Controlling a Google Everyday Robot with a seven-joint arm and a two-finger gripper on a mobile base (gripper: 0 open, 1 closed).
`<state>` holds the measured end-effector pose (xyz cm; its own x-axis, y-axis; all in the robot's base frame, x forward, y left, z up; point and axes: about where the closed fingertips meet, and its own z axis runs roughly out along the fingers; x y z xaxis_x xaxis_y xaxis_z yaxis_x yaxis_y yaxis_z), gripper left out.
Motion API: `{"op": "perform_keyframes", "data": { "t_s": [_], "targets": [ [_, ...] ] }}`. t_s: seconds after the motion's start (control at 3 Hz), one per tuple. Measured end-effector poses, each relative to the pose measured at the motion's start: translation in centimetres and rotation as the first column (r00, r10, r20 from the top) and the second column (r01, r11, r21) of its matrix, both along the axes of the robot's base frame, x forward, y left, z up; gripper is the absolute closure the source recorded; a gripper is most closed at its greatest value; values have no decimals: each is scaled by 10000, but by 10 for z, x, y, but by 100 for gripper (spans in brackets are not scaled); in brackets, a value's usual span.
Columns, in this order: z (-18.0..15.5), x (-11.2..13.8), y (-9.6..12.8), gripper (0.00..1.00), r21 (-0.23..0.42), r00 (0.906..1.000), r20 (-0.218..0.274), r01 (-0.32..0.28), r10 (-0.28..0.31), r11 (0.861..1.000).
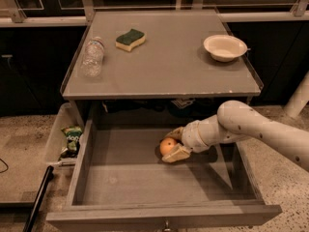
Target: Pick orange from top drawer and place on counter
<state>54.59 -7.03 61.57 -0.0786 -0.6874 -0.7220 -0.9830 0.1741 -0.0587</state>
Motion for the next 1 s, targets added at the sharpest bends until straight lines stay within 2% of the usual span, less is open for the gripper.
{"op": "perform_keyframes", "data": {
  "t_s": [0.67,1.0],
  "targets": [
    [0,-4,1,89,-121,10000,-76,-11,10,9999],
    [16,-17,8,100,-560,9996,-111,-246,241,9981]
  ]
}}
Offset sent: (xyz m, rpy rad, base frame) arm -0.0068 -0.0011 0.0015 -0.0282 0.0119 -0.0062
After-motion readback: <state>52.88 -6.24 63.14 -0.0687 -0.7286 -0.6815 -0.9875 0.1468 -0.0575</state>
